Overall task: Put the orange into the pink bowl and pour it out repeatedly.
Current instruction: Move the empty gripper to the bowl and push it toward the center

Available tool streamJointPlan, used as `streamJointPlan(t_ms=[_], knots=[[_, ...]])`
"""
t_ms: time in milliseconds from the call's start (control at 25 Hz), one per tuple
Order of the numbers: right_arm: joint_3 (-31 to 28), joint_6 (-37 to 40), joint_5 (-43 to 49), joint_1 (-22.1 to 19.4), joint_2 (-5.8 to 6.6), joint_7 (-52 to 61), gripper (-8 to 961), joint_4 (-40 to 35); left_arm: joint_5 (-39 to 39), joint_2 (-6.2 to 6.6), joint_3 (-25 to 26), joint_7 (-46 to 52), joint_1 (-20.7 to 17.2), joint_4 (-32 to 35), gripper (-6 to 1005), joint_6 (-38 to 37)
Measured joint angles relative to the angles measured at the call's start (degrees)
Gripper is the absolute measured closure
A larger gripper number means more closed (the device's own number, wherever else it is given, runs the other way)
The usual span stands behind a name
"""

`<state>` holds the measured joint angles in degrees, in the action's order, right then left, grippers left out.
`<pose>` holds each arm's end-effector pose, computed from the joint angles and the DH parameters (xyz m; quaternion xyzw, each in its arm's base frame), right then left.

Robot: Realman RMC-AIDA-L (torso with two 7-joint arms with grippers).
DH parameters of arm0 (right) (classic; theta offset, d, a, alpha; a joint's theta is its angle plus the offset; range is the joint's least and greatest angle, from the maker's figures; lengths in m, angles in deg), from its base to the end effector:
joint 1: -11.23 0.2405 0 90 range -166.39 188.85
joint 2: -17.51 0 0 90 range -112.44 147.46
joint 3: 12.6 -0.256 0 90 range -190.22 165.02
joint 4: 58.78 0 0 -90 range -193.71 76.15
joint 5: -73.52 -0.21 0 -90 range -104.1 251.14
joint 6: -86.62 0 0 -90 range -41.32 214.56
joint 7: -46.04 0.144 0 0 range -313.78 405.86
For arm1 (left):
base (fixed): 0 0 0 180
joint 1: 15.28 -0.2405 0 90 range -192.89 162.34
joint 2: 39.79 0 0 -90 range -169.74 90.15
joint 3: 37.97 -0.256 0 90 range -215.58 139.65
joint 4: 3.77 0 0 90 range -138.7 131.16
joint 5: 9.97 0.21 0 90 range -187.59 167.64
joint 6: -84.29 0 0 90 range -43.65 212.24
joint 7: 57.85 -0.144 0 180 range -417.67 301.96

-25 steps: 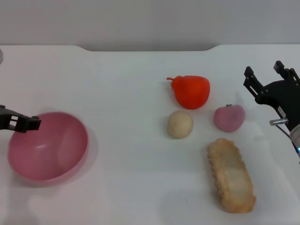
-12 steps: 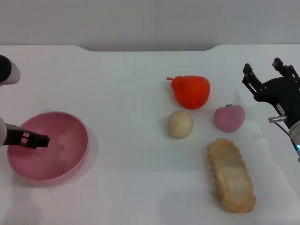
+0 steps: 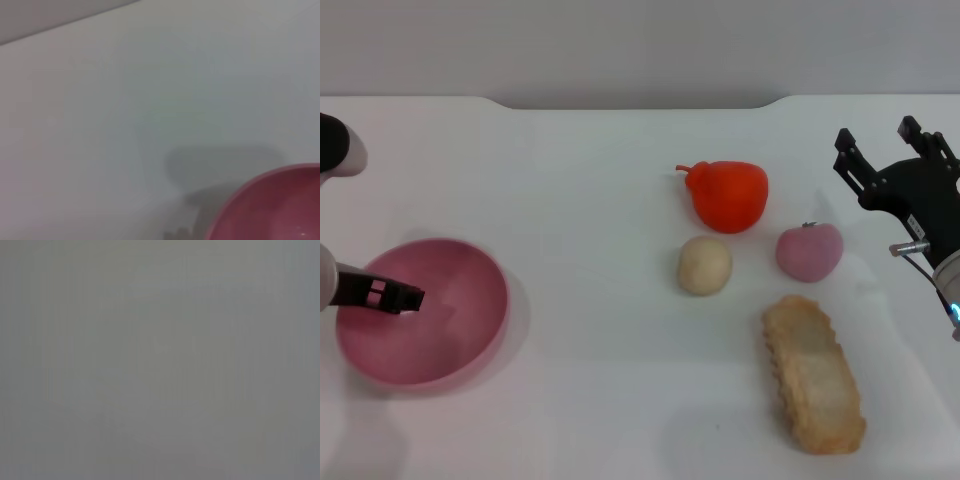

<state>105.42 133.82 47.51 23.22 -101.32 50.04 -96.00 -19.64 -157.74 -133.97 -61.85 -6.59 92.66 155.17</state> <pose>0.2890 0.3199 -0.0454 -0.7332 0.2548 0.2985 0.5553 -0.2508 0.3081 0.0265 -0.7797 -0.4357 0.1637 0.4188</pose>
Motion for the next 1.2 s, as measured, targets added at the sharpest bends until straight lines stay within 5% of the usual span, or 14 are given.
streamJointPlan(t_ms=[200,320,960,1200], knots=[[0.00,0.00,0.00,-0.01,0.03,0.00,159,-0.32,-2.22,0.18,1.60,-0.66,1.63,-2.88,294,0.57],[0.00,0.00,0.00,-0.03,0.06,-0.17,158,-0.75,-2.13,0.15,1.61,-1.23,1.78,-3.05,525,0.49],[0.19,-0.10,0.00,-0.24,0.09,-0.34,165,-1.03,-2.56,0.09,1.38,-1.51,1.80,-3.69,889,-1.54],[0.33,-0.71,0.00,-0.39,0.04,-0.36,169,-0.99,-3.18,0.04,1.84,-1.50,0.82,0.40,899,-2.71]])
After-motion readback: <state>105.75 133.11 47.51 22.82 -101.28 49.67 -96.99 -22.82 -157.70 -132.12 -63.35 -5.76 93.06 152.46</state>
